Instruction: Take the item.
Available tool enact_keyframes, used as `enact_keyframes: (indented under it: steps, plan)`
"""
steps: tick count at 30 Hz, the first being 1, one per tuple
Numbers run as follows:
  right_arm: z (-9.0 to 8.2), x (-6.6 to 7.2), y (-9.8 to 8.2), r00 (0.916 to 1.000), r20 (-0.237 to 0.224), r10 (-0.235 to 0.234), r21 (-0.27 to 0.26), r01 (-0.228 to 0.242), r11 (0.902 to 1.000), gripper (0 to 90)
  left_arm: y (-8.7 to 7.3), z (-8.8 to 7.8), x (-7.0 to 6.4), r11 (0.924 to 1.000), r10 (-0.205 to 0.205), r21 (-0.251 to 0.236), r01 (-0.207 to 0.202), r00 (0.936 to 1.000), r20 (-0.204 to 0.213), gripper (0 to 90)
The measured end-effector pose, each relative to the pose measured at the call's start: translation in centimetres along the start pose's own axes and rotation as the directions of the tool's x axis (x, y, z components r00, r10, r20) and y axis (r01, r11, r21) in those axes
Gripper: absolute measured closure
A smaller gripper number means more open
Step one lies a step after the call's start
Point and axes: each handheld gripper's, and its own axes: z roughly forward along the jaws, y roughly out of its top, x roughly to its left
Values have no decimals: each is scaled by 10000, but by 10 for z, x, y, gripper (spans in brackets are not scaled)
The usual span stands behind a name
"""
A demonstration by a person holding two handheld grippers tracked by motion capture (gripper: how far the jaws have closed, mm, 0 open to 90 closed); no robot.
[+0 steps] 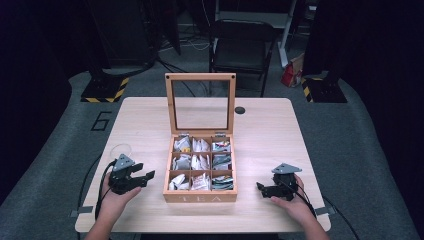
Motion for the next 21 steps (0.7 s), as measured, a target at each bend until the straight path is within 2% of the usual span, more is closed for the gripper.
enact_keyframes:
  steps: [1, 3, 9, 10, 15, 17, 21]
  plan:
    - [0, 0, 0, 10000, -1, 0, 2, 0, 10000, 67, 1, 0, -1, 10000, -60, 11, 60, 10000, -10, 396]
    - [0, 0, 0, 10000, -1, -1, 3, 1, 10000, 67, 3, -1, 0, 9999, 129, 103, -128, 9999, -72, 397]
    - [0, 0, 0, 10000, -2, -3, 3, 3, 10000, 67, 6, 0, -3, 10000, -21, 80, 22, 10000, -95, 398]
    - [0, 0, 0, 10000, -1, -1, 3, 1, 10000, 67, 8, 0, -2, 9998, 52, 217, -52, 10000, 2, 398]
    - [0, 0, 0, 10000, -2, 1, 4, -1, 10000, 67, 14, 0, -5, 9996, 161, 220, -162, 9999, 43, 397]
    - [0, 0, 0, 10000, -2, -6, 1, 6, 10000, 67, 18, 0, -6, 9990, 389, 203, -390, 9992, 76, 398]
    - [0, 0, 0, 10000, 1, -1, 2, 1, 10000, 67, 25, -1, -8, 9987, 514, 54, -514, 9986, 85, 396]
